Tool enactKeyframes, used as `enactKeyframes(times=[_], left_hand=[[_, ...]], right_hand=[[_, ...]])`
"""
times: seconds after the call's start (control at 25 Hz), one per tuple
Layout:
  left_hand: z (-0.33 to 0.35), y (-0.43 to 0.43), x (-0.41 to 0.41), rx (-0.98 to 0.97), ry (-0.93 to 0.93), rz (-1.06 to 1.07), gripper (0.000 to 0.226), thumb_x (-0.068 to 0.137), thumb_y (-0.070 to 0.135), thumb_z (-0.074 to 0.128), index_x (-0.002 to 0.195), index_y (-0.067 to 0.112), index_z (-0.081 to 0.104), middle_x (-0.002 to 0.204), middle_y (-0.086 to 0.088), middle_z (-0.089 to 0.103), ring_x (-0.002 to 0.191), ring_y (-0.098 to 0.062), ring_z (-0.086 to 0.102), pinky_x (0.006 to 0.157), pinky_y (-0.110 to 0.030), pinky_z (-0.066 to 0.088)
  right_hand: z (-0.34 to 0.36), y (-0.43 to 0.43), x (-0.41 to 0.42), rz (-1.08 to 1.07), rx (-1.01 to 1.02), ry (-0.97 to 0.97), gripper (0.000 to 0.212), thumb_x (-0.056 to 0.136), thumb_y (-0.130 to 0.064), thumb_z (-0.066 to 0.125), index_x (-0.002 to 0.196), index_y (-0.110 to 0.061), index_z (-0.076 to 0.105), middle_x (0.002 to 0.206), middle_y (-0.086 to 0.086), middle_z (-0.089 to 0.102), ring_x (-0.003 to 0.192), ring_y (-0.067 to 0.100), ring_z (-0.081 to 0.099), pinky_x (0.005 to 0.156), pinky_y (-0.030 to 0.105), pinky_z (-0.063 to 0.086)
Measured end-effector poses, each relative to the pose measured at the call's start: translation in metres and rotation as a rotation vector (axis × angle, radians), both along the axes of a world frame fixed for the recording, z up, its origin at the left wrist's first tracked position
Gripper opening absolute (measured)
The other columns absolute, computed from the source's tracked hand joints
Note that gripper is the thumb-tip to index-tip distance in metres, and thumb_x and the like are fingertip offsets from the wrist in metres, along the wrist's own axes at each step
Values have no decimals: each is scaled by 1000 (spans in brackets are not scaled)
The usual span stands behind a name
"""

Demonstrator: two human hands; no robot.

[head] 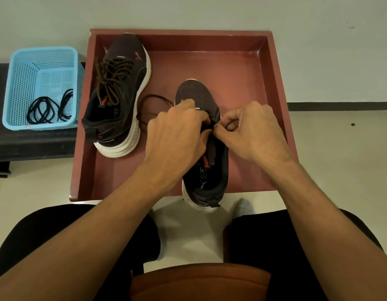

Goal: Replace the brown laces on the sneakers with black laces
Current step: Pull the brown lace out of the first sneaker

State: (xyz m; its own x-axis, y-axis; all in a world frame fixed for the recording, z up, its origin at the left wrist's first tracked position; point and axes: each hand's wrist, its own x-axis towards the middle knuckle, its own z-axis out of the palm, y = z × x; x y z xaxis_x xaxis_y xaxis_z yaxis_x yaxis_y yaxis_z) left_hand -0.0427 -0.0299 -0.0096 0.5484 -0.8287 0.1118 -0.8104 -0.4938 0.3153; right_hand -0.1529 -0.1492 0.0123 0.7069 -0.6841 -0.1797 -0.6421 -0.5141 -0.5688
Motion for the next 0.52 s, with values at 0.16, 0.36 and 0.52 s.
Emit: enactKeyframes(times=[0.16, 0.36, 0.52], left_hand=[[-2, 1, 2, -63, 113, 27, 10, 91, 42, 72, 98, 35, 74, 91, 12, 62, 89, -23, 67, 67, -41, 54], [-3, 5, 3, -116, 240, 38, 8, 89, 31, 75, 87, 31, 67, 76, 16, 60, 81, -15, 66, 69, -40, 57], [6, 12, 21, -294, 371, 108, 8, 94, 23, 71, 90, 24, 64, 64, 11, 58, 64, -7, 60, 62, -20, 49]], right_hand=[[-2, 2, 0, -44, 8, -19, 12, 88, -28, 77, 76, -26, 79, 63, -11, 70, 56, 4, 68, 57, 21, 60], [-3, 1, 0, -65, 0, -7, 15, 87, -28, 76, 72, -26, 77, 59, -9, 69, 53, 7, 67, 55, 21, 58], [-1, -1, -2, -58, 16, 10, 15, 89, -29, 78, 73, -27, 77, 62, -11, 69, 57, 7, 69, 53, 16, 57]])
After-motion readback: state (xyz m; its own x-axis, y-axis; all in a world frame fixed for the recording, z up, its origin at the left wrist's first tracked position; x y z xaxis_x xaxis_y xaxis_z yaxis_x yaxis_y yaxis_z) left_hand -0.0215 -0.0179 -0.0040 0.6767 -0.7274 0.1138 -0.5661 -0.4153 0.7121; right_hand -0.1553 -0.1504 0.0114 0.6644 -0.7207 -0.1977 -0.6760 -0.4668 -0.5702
